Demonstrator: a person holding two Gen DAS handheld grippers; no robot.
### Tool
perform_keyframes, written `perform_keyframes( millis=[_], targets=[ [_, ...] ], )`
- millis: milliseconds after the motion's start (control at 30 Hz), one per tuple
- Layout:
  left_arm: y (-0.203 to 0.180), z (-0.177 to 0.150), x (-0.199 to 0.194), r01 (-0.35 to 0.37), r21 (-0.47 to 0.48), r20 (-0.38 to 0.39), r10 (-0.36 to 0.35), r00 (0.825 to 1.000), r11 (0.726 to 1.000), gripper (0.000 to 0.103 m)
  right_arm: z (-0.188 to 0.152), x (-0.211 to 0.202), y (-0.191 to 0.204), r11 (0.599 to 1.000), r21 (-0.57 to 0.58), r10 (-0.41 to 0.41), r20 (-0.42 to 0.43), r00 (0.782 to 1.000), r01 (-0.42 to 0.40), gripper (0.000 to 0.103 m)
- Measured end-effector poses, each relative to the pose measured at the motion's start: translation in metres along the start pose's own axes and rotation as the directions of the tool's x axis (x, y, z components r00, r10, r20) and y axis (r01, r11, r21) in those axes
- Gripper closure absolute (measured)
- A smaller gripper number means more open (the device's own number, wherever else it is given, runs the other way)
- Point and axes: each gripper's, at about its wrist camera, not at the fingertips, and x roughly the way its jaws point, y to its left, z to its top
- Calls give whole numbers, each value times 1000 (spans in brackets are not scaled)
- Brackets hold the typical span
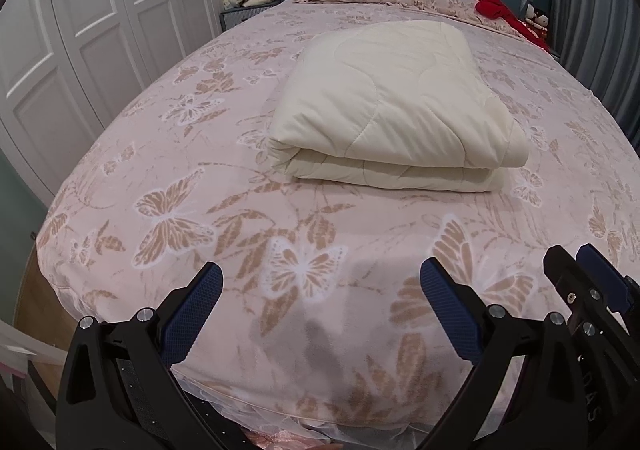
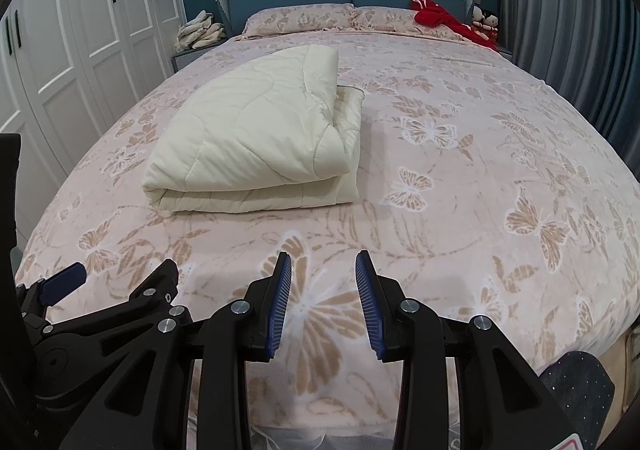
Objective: Fold large clothes
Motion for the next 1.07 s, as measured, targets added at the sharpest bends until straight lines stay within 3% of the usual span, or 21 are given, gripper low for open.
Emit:
perform_keyframes(
  millis=[1067],
  targets=[
    [-2, 0, 5, -20, 21, 9, 20, 1000, 1000, 9, -3, 4, 2, 1000, -1, -3, -6, 1000, 3, 68]
  ],
)
